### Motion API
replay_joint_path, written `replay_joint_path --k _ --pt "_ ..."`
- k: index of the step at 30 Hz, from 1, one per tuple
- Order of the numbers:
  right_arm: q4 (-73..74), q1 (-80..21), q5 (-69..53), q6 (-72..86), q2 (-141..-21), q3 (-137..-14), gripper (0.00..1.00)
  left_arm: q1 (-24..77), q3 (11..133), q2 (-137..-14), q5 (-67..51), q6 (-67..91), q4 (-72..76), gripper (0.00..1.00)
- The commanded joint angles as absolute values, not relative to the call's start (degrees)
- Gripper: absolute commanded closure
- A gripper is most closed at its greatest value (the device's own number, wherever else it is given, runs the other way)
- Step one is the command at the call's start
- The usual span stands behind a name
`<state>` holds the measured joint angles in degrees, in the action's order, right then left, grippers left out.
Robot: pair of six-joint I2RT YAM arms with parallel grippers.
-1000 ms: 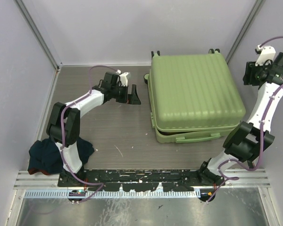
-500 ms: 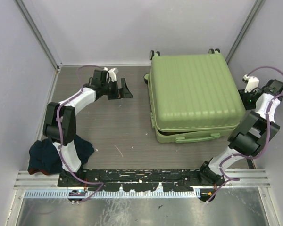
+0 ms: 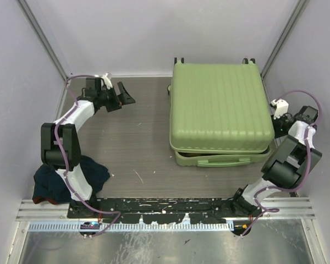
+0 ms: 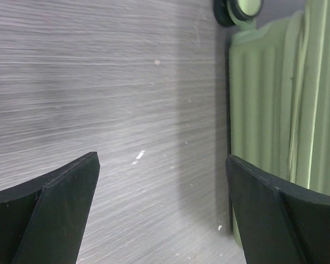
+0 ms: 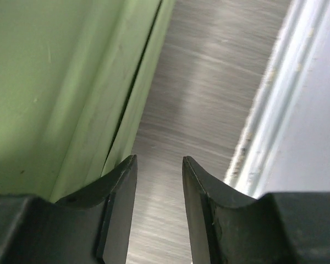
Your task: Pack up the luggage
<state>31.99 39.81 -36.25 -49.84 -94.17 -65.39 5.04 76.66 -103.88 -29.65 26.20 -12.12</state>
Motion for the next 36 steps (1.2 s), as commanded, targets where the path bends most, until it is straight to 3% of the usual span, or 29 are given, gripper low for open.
replay_joint_path --k 1,7,13,18,27,36 --pt "41.6 31.1 -45.6 -54.6 -86.2 -59.1 0.55 0.2 78.8 -100.4 -26.8 27.1 -12.4 0.02" --pt "42.4 21.1 -46.6 -55.4 -77.5 -53.0 0.53 -3.4 80.1 -97.8 -21.6 24.2 -16.4 0.01" --pt "37.3 5.0 -44.0 -49.8 -69.8 -48.3 0.51 -5.7 83.8 -95.7 -4.4 24.3 -30.3 0.02" --pt "31.3 -8.6 -40.8 -43.8 -68.3 -47.3 0.49 -10.6 83.2 -93.2 2.2 29.5 -36.4 0.02" --pt "16.4 -30.8 -35.3 -31.4 -76.2 -49.1 0.48 -17.7 81.9 -90.7 3.7 27.4 -50.3 0.00" --pt "6.5 -48.5 -34.1 -24.3 -93.2 -64.8 0.48 -18.9 75.4 -85.8 -6.7 20.0 -49.9 0.02"
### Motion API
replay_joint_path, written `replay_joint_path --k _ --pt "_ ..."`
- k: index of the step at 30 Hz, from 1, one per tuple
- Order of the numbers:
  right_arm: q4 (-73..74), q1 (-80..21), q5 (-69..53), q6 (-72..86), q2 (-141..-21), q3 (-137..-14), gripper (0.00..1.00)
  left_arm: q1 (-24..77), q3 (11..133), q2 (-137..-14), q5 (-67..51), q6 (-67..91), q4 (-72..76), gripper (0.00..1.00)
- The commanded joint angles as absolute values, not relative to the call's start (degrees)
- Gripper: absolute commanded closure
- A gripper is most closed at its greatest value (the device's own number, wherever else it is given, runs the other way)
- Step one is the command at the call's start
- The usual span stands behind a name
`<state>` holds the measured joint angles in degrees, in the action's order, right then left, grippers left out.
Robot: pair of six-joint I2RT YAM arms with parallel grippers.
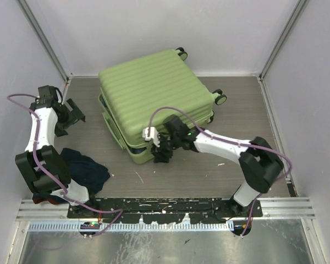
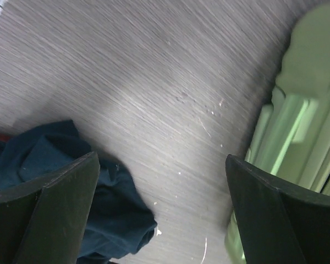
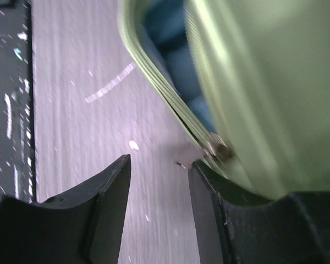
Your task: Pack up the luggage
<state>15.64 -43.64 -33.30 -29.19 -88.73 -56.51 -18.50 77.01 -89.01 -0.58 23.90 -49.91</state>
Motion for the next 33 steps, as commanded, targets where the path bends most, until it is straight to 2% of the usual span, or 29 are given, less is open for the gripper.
replay_joint_path --k 1,6,9,19,26,33 --pt "6.4 -48.8 -34.4 -23.3 -94.1 -66.9 0.48 -18.9 74.4 -85.5 -8.8 19.8 -49.1 0.04" --pt "9.1 -47.6 -34.2 -18.9 -92.2 -74.5 0.47 -18.3 70.3 -86.6 -18.5 21.1 -44.8 0.16" --pt "9.1 -42.6 -37.0 -13.1 -88.5 -75.8 0.44 -15.3 69.7 -87.9 -21.2 20.4 -43.0 0.15" --pt "11.8 -12.7 -41.9 1.6 -84.3 -80.4 0.40 -10.8 65.9 -87.9 -22.3 20.6 -37.2 0.13" --pt "9.5 5.3 -40.2 10.8 -91.9 -82.5 0.37 -10.8 66.9 -88.2 -20.9 20.5 -36.7 0.13" --pt "14.6 9.7 -40.1 11.7 -107.3 -89.4 0.40 -10.8 70.9 -87.3 -19.5 15.2 -39.5 0.13"
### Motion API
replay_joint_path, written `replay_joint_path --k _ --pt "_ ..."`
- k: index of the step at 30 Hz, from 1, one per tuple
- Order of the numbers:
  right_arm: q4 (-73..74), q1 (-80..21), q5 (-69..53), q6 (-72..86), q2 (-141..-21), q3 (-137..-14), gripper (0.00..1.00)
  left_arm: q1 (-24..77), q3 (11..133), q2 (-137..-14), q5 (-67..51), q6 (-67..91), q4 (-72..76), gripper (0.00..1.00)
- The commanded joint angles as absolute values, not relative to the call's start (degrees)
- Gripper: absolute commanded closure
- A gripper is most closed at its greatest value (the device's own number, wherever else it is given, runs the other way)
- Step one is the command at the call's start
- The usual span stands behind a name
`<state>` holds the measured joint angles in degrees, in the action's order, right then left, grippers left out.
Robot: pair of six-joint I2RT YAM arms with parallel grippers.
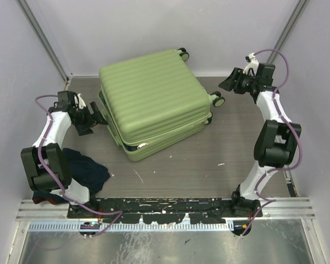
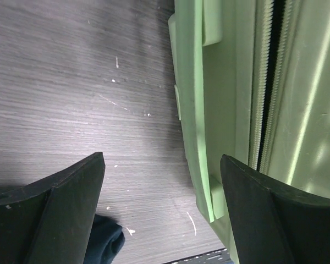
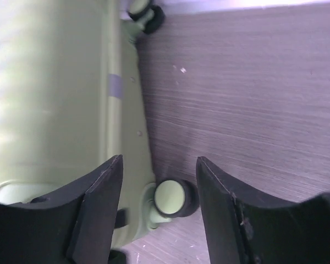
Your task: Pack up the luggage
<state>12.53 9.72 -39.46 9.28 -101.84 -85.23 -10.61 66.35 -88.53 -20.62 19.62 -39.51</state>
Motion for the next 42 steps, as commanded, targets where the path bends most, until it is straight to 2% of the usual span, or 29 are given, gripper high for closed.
replay_joint_path --k 1,8,16,22,26,35,42 --pt "14.4 9.6 -40.8 12.2 -109.1 -89.7 0.40 -10.8 71.4 -87.1 -19.3 14.3 -39.9 0.13" --pt "15.2 7.9 -44.4 15.6 -120.5 -92.3 0.41 -10.8 70.6 -84.9 -20.2 13.7 -40.7 0.13" --pt "18.1 2.6 -46.4 13.1 -123.1 -86.4 0.48 -10.9 69.8 -84.6 -19.8 11.4 -40.9 0.13" --pt "21.4 2.0 -47.2 9.9 -120.6 -76.2 0.61 -11.3 70.5 -85.8 -19.7 11.2 -40.0 0.14" --pt "22.8 1.9 -48.8 8.7 -116.5 -67.6 0.64 -11.9 70.4 -87.1 -22.8 12.5 -38.3 0.15" --pt "30.3 2.4 -51.5 3.8 -108.1 -55.9 0.64 -10.9 70.5 -94.6 -27.0 13.3 -35.1 0.22" --pt "24.8 9.8 -52.2 8.6 -100.0 -55.7 0.62 -2.2 70.9 -98.7 -30.8 11.8 -31.6 0.31"
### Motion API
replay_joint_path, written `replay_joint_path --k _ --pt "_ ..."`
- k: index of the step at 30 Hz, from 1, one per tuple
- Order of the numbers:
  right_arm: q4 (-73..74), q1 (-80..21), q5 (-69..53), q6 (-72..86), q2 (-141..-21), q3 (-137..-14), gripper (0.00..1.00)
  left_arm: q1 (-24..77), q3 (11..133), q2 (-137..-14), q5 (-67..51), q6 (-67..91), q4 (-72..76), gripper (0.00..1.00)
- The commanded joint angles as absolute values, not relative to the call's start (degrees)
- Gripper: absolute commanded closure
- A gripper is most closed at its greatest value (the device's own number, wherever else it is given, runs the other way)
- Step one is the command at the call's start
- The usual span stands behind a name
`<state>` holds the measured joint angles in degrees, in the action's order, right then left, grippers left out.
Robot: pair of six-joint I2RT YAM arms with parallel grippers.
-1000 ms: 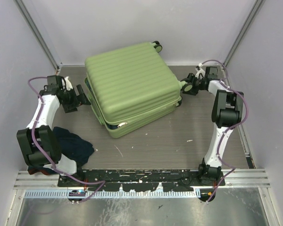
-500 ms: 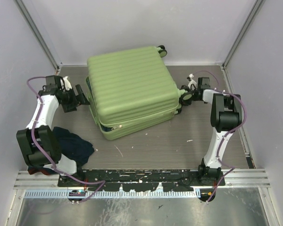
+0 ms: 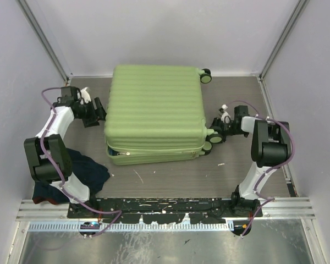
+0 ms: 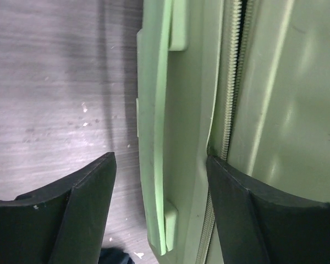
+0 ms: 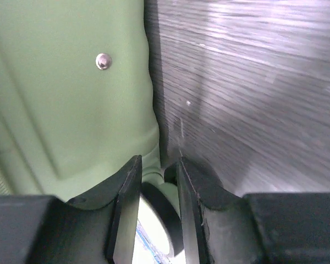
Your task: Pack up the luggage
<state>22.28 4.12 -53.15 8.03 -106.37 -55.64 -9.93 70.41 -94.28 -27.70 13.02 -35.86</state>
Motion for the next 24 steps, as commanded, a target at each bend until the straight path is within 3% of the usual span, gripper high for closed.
replay_joint_path --k 1,6,11,15,20,24 --pt "23.8 11.3 -51.2 8.7 -99.1 -56.3 0.61 -0.7 72.0 -99.9 -31.0 11.2 -31.4 0.32" --pt "18.8 20.3 -44.4 10.4 -96.6 -60.7 0.56 3.1 78.9 -105.5 -30.6 10.8 -32.3 0.33" --pt "12.1 22.1 -41.9 15.2 -99.7 -70.3 0.42 2.9 82.2 -106.4 -28.1 8.5 -35.1 0.24" --pt "5.5 22.1 -43.6 26.6 -105.0 -79.0 0.31 1.7 81.5 -105.1 -27.9 8.8 -35.5 0.20" --pt "-11.8 21.2 -44.7 46.8 -106.8 -79.9 0.05 -0.1 78.1 -102.5 -28.3 9.9 -33.3 0.17" --pt "-21.0 17.9 -44.1 58.8 -109.5 -82.1 0.03 -0.2 75.8 -101.3 -30.0 11.2 -32.0 0.17"
